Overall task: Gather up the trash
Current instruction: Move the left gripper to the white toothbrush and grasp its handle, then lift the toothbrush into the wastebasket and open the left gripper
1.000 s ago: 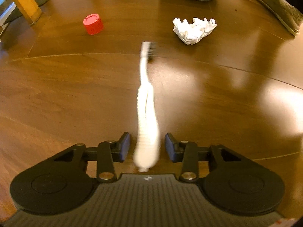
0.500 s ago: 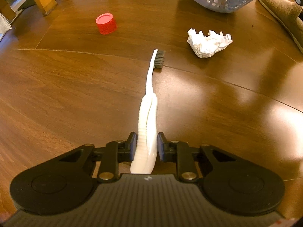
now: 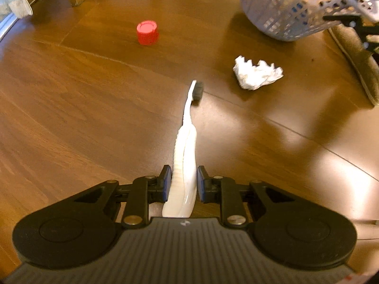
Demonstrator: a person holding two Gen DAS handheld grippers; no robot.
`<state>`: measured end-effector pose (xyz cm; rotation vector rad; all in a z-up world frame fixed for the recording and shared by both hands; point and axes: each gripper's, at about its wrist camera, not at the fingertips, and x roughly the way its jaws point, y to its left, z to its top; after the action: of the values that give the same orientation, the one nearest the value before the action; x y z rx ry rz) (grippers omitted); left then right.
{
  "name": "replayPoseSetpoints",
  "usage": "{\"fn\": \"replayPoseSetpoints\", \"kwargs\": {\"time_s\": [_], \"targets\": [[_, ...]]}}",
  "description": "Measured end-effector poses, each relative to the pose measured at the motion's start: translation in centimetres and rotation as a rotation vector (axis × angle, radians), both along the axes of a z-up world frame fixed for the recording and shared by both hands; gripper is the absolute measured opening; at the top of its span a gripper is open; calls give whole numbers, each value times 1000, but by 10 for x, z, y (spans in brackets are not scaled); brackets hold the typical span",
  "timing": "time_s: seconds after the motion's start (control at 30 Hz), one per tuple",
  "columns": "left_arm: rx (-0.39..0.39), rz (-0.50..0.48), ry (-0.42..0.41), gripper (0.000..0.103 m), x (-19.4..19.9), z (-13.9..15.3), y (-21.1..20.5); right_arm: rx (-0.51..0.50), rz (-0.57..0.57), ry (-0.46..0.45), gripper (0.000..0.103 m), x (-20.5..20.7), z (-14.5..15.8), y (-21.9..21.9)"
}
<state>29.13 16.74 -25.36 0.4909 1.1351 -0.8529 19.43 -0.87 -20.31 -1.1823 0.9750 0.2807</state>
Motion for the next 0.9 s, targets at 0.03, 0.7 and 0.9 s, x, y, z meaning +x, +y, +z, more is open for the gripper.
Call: {"fn": "replayPoseSetpoints", "kwargs": {"time_s": [0.03, 0.7, 0.9], "targets": [[-3, 4, 0, 18, -1, 6, 1, 1, 1, 1, 8, 0, 0, 0], [9, 57, -23, 18, -20, 71, 32, -10, 17, 13, 8, -4, 2, 4], [11, 62, -19, 18, -18, 77, 35, -13, 24, 16, 7, -5, 2, 6]]}}
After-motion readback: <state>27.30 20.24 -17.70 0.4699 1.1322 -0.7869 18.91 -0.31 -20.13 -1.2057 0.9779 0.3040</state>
